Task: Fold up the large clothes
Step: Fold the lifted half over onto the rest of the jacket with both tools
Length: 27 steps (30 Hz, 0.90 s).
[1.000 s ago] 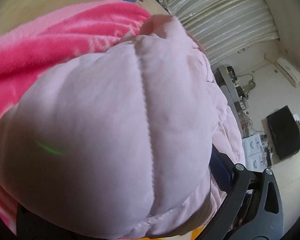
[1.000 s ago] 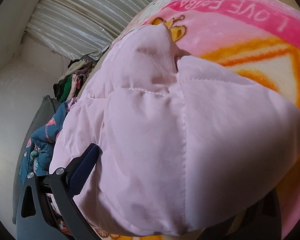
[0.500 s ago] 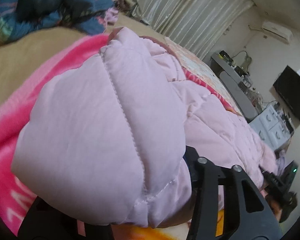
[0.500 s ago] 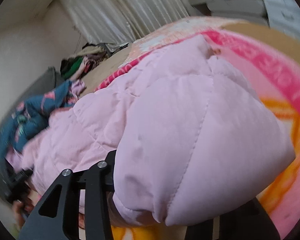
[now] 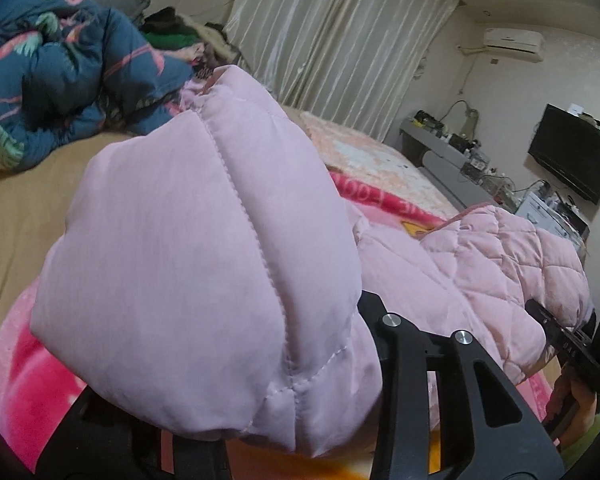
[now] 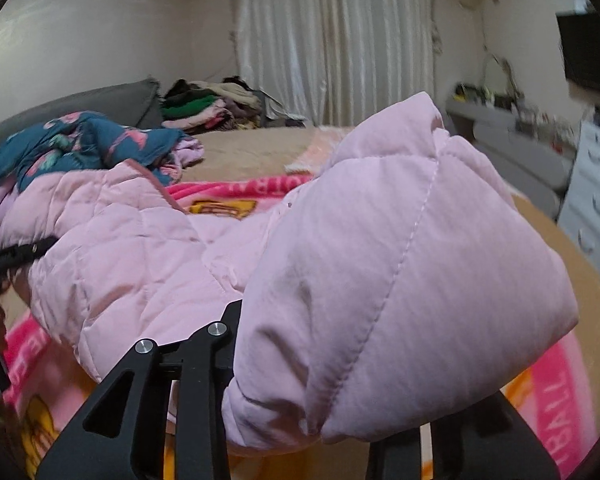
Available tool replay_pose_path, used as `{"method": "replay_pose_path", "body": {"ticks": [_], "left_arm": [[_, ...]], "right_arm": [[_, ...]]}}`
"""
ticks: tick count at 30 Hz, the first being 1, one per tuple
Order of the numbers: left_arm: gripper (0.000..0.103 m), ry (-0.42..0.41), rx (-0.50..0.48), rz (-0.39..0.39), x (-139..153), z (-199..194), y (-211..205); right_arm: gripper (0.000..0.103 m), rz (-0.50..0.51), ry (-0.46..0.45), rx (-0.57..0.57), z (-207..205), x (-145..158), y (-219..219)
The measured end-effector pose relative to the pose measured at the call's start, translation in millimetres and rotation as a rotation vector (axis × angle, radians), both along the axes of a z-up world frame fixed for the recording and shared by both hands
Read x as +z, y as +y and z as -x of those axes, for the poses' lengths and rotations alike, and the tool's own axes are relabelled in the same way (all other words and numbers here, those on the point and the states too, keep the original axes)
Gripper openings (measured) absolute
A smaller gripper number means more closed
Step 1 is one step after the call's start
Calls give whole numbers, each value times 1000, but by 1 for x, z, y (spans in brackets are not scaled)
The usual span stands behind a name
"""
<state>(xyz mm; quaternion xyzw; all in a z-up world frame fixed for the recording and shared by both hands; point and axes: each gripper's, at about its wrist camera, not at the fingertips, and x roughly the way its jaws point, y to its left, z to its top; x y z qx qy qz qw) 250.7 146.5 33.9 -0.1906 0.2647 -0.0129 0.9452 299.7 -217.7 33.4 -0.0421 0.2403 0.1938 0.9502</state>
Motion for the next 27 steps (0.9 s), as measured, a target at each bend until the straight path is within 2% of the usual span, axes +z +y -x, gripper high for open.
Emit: {"method": "replay_pose_path", "body": {"ticks": [7, 16, 27], "left_arm": [[29, -13, -16, -30, 12, 47, -13], [29, 6, -5, -23, -5, 100, -18], [30, 42, 13, -63, -18, 119, -24]], "right_arm": [[29, 3, -36, 40, 58, 5, -26], [30, 21, -48, 51, 119, -1, -49], [30, 36, -56, 29, 139, -9, -44]]}}
